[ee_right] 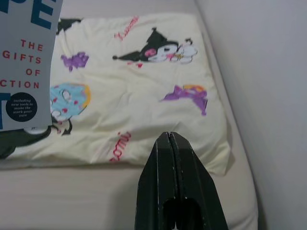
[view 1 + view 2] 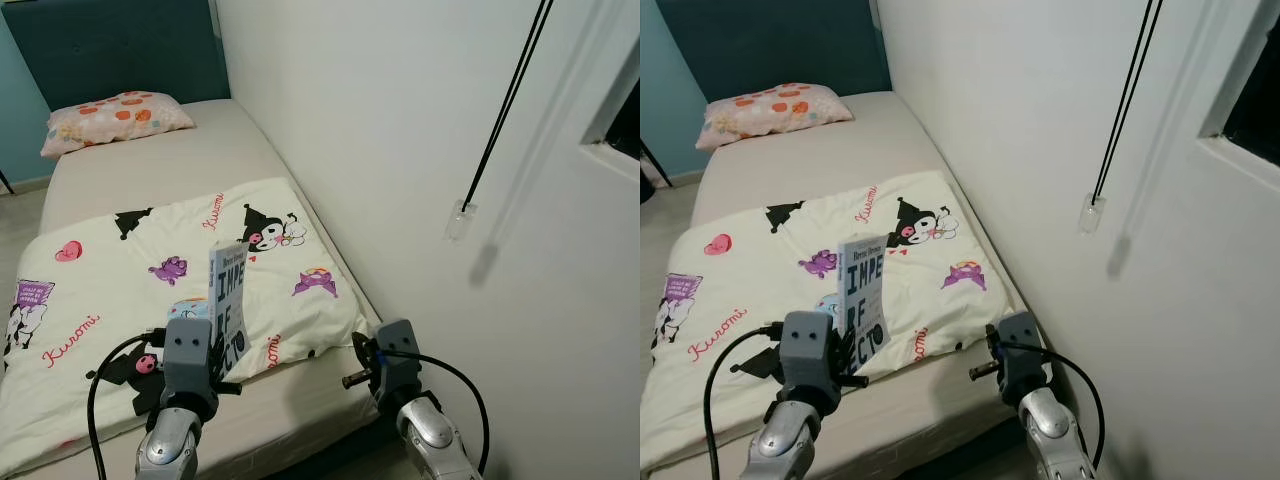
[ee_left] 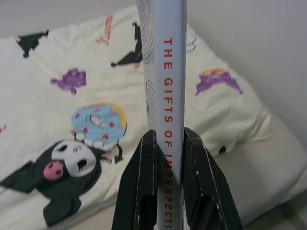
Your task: Clean up the room
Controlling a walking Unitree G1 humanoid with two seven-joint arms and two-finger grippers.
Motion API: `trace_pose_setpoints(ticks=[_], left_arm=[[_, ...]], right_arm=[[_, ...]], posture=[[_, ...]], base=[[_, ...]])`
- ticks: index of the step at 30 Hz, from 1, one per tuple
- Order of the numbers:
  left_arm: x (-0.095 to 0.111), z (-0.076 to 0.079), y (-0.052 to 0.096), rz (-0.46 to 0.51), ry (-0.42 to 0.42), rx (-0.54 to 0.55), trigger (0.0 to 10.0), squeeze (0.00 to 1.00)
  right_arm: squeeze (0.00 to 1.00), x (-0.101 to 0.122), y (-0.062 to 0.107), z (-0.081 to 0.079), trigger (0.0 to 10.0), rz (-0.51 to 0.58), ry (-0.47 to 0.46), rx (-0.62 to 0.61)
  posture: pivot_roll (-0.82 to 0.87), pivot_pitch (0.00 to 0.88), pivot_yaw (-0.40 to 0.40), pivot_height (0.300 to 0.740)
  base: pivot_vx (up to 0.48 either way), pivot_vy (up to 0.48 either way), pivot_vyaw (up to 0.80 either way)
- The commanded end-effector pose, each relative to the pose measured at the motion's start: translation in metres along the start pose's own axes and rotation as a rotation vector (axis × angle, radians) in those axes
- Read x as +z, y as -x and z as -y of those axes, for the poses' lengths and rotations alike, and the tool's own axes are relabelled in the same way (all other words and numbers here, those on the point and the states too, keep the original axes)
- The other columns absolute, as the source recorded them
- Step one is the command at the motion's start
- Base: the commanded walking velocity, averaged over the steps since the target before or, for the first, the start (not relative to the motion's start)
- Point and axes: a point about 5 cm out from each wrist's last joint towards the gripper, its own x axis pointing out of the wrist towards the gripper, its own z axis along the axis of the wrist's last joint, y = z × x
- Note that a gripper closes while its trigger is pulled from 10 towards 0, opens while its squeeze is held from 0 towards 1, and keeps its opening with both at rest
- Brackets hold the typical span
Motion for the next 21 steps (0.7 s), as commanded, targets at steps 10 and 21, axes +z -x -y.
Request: trace_pose_setpoints(ticks=[10, 21], left_arm=[[-0.0017, -0.0009, 0.0063, 0.016, -0.048, 0.004, 10.0, 0.0], [-0.0031, 0.0024, 0.008, 0.023, 0.01, 0.03, 10.0, 0.0]], right_arm=[[0.0, -0.0105, 0.0055, -0.0055, 10.0, -0.036, 0.05, 0.009], [0.0, -0.0106, 0.0078, -0.009, 10.0, -0.02, 0.061, 0.035]], posture=[[-0.03, 0.149, 0.012, 0.74], [-0.03, 0.144, 0.008, 0.74]], base=[[0.0, -0.144, 0.08], [0.0, -0.346, 0.73]])
